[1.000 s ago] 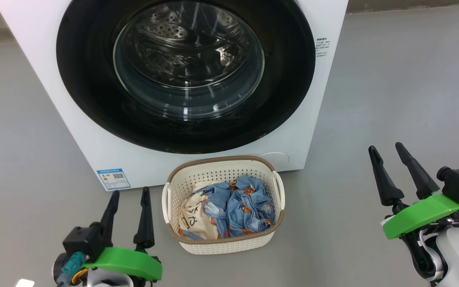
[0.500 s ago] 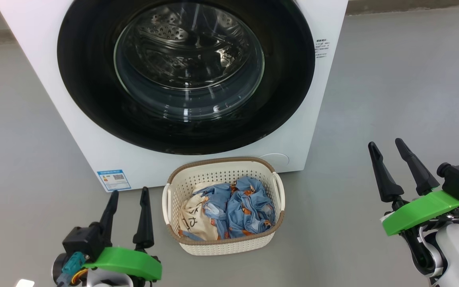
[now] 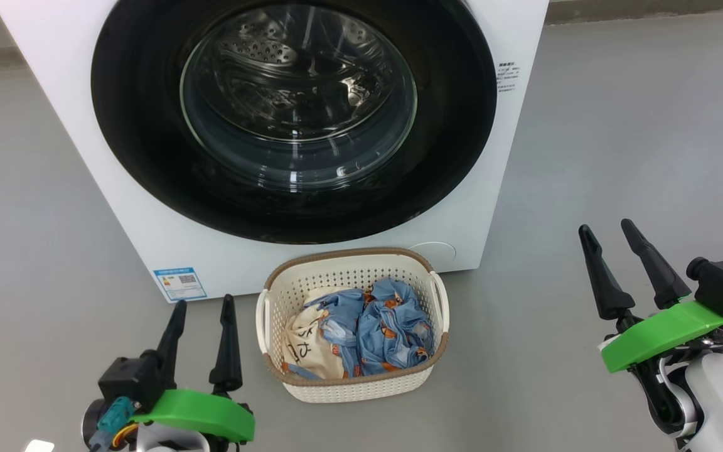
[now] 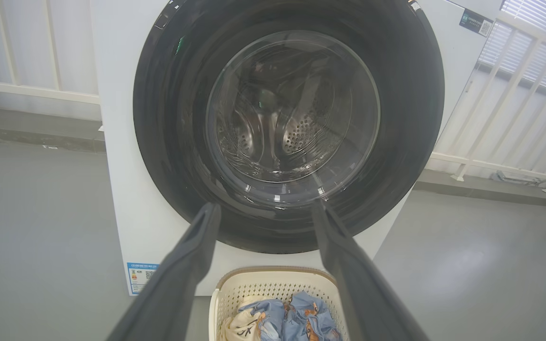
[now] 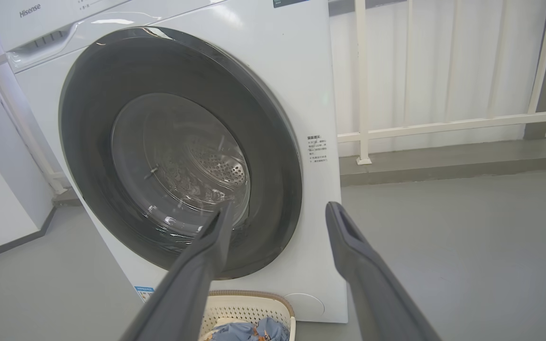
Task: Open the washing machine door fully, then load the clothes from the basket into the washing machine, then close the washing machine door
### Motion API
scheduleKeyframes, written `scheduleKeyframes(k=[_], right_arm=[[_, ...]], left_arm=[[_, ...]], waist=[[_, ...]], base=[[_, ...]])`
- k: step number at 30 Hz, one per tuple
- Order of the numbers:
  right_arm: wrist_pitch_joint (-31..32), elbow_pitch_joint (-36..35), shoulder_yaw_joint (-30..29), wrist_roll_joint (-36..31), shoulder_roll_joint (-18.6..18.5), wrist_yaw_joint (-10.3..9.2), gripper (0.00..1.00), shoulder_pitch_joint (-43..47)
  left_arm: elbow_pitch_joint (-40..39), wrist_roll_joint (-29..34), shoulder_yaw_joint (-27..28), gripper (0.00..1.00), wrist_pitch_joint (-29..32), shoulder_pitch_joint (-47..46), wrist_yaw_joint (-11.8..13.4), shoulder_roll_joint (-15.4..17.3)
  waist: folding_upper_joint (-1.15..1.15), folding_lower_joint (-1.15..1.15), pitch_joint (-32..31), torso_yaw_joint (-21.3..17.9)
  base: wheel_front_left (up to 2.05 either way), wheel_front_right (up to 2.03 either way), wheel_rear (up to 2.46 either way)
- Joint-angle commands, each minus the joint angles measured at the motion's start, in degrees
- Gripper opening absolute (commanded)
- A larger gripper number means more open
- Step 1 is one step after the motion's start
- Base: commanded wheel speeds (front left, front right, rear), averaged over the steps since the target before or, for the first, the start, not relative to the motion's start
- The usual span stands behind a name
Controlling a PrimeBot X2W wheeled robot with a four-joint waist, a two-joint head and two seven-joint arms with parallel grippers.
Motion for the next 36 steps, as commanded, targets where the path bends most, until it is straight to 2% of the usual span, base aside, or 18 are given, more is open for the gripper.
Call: scheduleKeyframes(k=[1, 36], right_arm=[[-0.70, -1.11, 1.14, -0.61, -0.80, 0.33, 1.00, -1.23], [-0.70, -0.68, 1.65, -0.30, -0.38, 0.33, 1.00, -0.62]], left_arm=[[-1.07, 0.54, 1.80, 1.00, -0.78, -2.66, 0.41, 0.73], [-0.80, 1.28, 2.22, 1.00, -0.78, -2.56, 0.59, 0.73]], waist=[[0.00, 0.00, -0.01, 0.00], [0.00, 0.00, -0.20, -0.16]], base=[[0.00, 0.00, 0.00], [0.00, 0.00, 0.00]])
